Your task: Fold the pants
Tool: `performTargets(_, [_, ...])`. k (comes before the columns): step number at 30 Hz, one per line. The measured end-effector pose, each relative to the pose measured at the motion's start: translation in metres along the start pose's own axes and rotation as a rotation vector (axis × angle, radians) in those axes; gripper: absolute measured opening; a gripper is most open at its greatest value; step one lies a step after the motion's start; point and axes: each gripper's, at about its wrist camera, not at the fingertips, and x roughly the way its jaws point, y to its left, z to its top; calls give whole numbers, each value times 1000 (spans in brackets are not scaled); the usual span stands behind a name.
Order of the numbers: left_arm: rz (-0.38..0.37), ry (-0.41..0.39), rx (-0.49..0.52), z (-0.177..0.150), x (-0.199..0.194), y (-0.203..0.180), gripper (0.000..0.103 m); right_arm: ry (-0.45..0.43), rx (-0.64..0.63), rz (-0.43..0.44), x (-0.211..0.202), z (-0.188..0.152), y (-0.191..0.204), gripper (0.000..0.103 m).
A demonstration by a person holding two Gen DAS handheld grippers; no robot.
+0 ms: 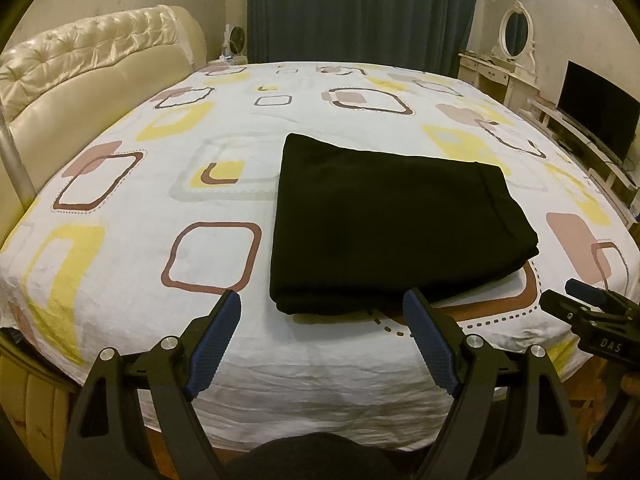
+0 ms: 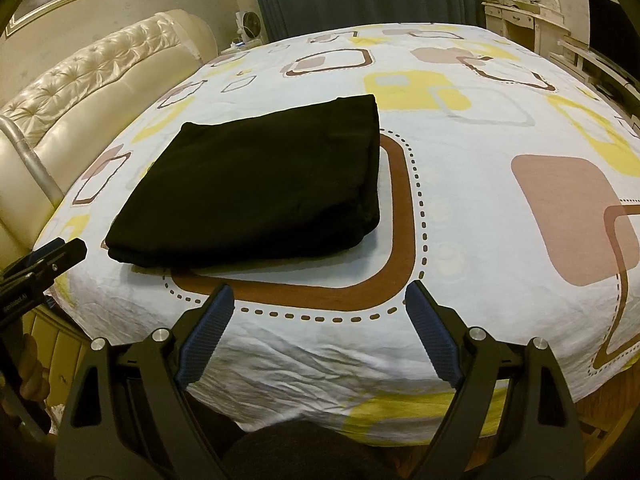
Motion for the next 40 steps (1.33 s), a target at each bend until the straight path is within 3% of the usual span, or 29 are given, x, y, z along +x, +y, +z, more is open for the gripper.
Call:
performTargets(24, [10,3,54,-1,0,-13,84,9,-14,7,1,-4,1,87])
performTargets(25, [24,-4,54,0,-2,-14,89,10,-15,8,1,-4,1,87])
performTargets(28, [119,-44,57,2,-8,-17,89,7,-20,9,2,-4,0,87])
performTargets(31, [45,-119,42,1,-22,-12,89,14,-22,15,3,-6,1,87])
performTargets(37, [26,-64,23,23,-14,9,89,8,-15,53,-2,4,-1,87])
performTargets(40, [62,-62,-1,35,0,29,89,-13,7,79,-6,20,-7,87])
